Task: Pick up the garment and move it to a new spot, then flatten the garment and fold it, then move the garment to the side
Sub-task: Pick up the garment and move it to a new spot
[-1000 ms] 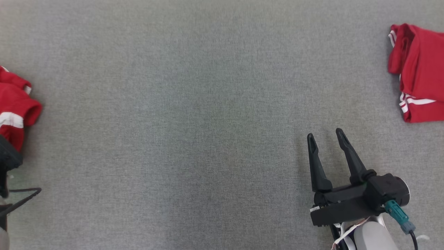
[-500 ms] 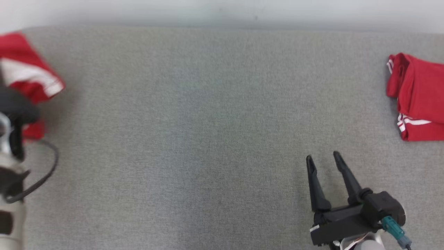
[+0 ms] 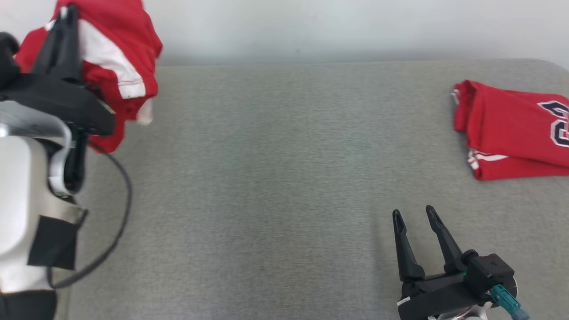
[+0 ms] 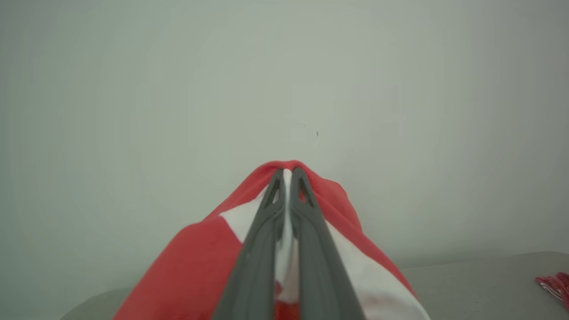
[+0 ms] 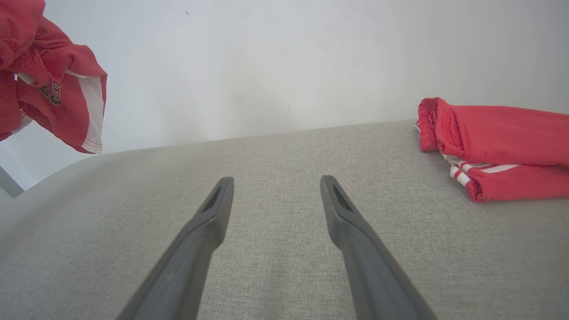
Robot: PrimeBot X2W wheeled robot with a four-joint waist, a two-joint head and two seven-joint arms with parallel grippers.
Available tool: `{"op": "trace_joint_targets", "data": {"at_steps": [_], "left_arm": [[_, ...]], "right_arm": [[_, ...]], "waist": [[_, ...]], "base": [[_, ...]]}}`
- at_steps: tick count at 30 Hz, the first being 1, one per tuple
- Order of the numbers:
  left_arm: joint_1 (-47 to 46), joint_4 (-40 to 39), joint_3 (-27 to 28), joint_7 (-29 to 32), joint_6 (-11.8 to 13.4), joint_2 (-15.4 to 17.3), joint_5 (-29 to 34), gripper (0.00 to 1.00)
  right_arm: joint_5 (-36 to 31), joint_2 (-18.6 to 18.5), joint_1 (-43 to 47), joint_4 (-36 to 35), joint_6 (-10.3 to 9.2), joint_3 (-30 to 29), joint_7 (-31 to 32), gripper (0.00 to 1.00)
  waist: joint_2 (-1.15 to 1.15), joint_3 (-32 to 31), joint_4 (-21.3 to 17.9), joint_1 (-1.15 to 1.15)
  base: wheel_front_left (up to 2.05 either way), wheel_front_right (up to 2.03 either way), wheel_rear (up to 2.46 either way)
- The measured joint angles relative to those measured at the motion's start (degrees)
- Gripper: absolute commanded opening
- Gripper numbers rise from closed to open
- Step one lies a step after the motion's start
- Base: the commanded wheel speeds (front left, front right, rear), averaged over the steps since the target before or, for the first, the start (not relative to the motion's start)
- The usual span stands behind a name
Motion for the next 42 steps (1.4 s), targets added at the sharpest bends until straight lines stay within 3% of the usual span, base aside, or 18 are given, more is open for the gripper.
{"op": "trace_joint_targets", "data": {"at_steps": [8, 15, 24, 36, 37, 38, 42], "left_arm": [[3.35, -11.31, -3.98, 4.99, 0.99, -4.79, -1.08, 0.00], [4.97, -14.22, -8.16, 6.42, 0.90, -9.21, -2.23, 0.00], [11.90, -9.32, -11.74, 3.89, 0.46, -11.99, -4.63, 0.00], [22.09, 4.74, -13.92, -3.25, 0.37, -11.74, -4.67, 0.00], [22.09, 5.17, -14.06, -3.87, 0.34, -11.87, -4.87, 0.56], [22.09, 5.45, -14.10, -4.50, 0.32, -12.01, -5.15, 1.00], [22.03, 5.09, -14.67, -7.47, -0.01, -12.06, -5.35, 1.00]], "right_arm": [[1.24, -0.01, 0.56, 0.23, 0.00, -0.47, 0.00, 1.00], [1.86, -0.03, 0.59, 0.60, 0.00, -0.56, 0.00, 1.00], [2.77, 0.00, -0.45, 0.97, 0.00, -0.09, 0.00, 1.00], [2.96, -0.04, -0.42, 1.36, 0.00, -0.55, 0.00, 1.00], [2.78, -0.02, -0.41, 1.35, 0.00, -0.49, 0.00, 1.00], [2.68, -0.01, -0.40, 1.36, 0.00, -0.51, 0.00, 1.00], [2.66, -0.01, -0.24, 1.32, 0.00, -0.33, 0.00, 1.00]], "waist": [[0.00, -0.41, -4.93, 0.00], [0.00, -0.24, -7.86, 0.01], [0.00, 0.34, -10.44, 0.01], [0.00, 0.45, -10.87, 0.01], [0.00, 0.36, -10.63, 0.01], [0.01, 0.26, -10.37, 0.01], [0.00, -0.39, -9.23, 0.01]], "base": [[0.00, 0.00, 0.00], [0.00, 0.00, 0.00], [0.00, 0.00, 0.00], [0.00, 0.00, 0.00], [0.00, 0.00, 0.00], [0.00, 0.00, 0.00], [0.00, 0.00, 0.00]]}}
